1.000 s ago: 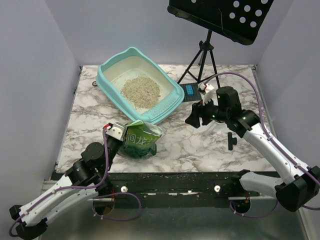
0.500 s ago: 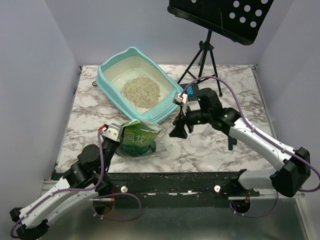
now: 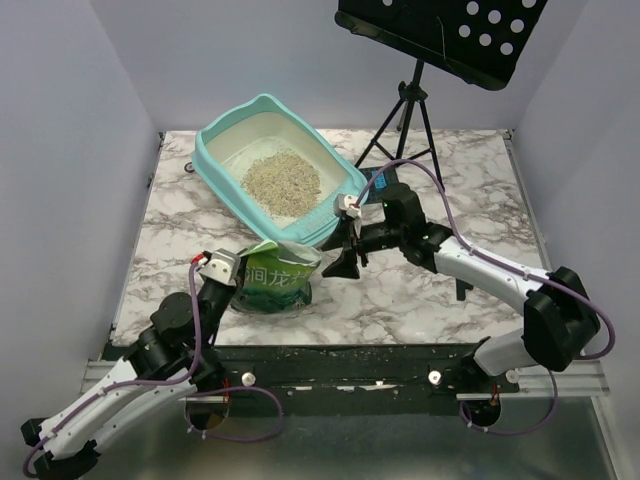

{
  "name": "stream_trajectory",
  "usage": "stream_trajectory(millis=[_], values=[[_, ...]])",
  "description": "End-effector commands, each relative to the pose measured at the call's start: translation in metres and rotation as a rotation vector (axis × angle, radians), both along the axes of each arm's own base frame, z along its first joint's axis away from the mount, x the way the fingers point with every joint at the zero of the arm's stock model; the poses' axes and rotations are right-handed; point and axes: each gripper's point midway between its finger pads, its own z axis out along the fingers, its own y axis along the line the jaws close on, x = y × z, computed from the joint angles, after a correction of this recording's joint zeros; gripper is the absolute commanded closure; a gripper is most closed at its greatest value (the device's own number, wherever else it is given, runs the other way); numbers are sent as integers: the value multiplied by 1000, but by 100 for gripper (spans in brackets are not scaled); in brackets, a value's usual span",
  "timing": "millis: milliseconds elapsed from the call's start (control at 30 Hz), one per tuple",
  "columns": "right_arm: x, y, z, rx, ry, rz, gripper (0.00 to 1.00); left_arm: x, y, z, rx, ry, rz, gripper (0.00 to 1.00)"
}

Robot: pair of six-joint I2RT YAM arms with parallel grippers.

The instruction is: Fill the litter box with clean litter

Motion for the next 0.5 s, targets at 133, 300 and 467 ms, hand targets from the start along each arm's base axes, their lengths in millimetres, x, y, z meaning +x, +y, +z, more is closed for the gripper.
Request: stream_trajectory(millis=[133,300,467], values=[[-2,23,13,186,-26,114,24,-4,21,28,-174,-60,73,100],[-6,32,17,243,9,150,25,-5,31,34,-254,-75,111,100],[-10,39,16,255,41,175,26,-4,38,26,-303,-41,155,100]])
